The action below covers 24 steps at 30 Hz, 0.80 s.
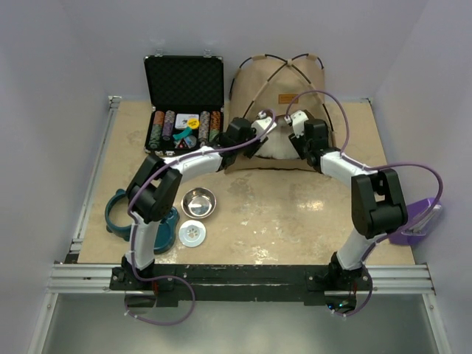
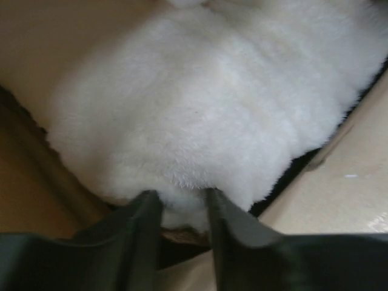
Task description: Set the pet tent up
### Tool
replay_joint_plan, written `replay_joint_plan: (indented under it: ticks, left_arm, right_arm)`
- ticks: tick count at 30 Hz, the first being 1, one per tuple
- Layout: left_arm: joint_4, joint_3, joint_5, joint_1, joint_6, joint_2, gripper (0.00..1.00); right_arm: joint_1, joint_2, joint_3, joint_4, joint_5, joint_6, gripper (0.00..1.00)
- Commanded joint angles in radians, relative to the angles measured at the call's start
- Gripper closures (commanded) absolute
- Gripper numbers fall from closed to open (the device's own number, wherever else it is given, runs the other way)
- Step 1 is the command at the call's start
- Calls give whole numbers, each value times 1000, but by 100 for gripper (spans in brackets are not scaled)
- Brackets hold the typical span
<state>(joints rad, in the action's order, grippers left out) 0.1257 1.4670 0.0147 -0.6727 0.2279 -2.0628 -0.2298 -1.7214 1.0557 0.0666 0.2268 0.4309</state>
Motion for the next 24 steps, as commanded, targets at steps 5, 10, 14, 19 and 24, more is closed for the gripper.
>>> replay_joint_plan:
  ticks: [5, 10, 14, 19, 24]
  left_arm:
    - [-45, -6, 204, 15, -79, 173, 37]
    - [23, -83, 370, 16, -98, 300, 20]
    - [-21, -65, 516, 18, -67, 348, 13]
    - [-63, -69, 619, 73, -122, 426, 12]
    - [-124, -137, 608, 222, -253, 604, 3]
  right_arm:
    - [-17, 164, 16, -14, 3, 14, 36]
    - [-17, 269, 75, -167, -173, -34, 32]
    - [-17, 272, 79, -263, -279, -17, 28]
    - [-17, 275, 102, -281, -409, -14, 30]
    - [-126, 133, 154, -179, -416, -23, 32]
